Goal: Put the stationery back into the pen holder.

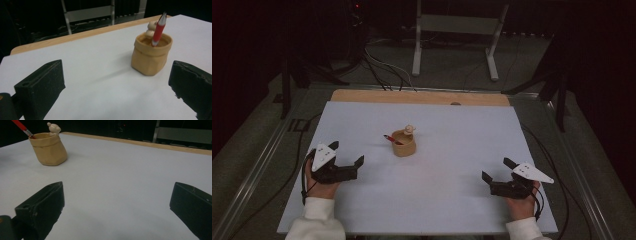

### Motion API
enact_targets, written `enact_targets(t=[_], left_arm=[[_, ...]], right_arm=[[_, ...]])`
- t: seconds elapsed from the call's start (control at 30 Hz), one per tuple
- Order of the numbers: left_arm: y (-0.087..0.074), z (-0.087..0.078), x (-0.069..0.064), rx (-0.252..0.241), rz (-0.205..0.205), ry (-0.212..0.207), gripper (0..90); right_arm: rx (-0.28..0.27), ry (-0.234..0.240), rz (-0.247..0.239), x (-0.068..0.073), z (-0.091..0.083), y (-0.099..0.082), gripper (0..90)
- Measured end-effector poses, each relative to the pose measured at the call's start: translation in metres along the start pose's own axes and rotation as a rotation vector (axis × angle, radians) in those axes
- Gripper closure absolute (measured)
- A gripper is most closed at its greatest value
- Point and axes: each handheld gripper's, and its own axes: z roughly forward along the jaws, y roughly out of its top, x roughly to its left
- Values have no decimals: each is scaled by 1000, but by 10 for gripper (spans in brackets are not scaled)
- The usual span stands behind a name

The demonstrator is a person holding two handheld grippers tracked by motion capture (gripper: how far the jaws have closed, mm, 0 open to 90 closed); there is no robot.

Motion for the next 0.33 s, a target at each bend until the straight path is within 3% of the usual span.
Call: enact_targets(t=[0.17,0.33], left_arm=[[-19,-12,1,-7,-36,34,8],[-23,-16,3,5,-43,83,0]], right_arm=[[0,1,2,0,0,0,0],[6,4,-2,2,0,0,0]])
